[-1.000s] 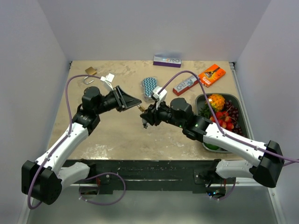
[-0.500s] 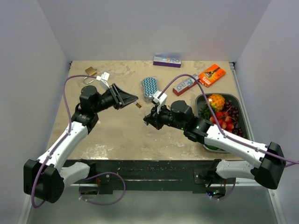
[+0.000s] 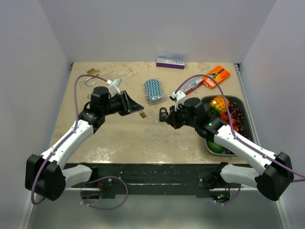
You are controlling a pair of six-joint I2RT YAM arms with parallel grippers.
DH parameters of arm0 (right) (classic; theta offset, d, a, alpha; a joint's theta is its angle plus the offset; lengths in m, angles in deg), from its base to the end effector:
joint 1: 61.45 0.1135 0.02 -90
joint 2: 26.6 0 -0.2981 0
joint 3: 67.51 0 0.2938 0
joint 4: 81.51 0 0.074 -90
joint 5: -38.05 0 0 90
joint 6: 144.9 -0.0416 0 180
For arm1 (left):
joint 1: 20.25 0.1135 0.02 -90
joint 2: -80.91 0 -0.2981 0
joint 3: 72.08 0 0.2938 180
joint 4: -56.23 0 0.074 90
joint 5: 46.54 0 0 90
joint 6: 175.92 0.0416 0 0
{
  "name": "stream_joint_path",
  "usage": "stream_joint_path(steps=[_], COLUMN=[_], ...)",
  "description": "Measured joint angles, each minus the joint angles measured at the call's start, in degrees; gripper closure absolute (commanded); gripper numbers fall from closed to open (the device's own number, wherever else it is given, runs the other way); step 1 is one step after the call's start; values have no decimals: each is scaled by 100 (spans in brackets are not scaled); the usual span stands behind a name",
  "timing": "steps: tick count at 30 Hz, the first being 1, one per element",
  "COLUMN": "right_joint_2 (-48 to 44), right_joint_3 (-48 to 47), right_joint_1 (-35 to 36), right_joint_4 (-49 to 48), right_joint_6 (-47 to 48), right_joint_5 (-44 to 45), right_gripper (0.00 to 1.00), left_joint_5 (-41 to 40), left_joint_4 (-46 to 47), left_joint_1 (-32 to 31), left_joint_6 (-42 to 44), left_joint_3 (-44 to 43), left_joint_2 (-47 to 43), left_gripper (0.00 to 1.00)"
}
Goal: Lock with the key
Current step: Lock the lock, then place the lock at the center of the board, then place the key at the center of the board.
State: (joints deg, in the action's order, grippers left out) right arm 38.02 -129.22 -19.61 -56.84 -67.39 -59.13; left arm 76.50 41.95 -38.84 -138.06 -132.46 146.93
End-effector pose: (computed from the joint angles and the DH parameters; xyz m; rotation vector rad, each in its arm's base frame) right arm 0.2110 0.1959 0.3145 -0.6163 2.0345 0.7062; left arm 0.2710 -0.1151 0.3199 -0.1851 2.1052 -1.3402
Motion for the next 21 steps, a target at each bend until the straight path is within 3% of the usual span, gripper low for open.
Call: stream_joint_path(steps=[4, 11, 21], right_joint_2=[74, 232, 1504], right_joint_3=[59, 85, 140], right_joint_1=[-293, -702, -960], right_joint_4=[608, 1139, 1445], right_joint_6=[155, 173, -186], right_joint_5=[46, -63, -140], right_gripper=[100, 100, 100], left_joint_5=[-267, -516, -669], left_joint_4=[-481, -739, -885], left_joint_1=[-730, -1646, -1941], left_joint_6=[704, 1001, 992], left_joint_3=[70, 122, -192], left_joint_2=[282, 1241, 2173], left_gripper=[100, 100, 100])
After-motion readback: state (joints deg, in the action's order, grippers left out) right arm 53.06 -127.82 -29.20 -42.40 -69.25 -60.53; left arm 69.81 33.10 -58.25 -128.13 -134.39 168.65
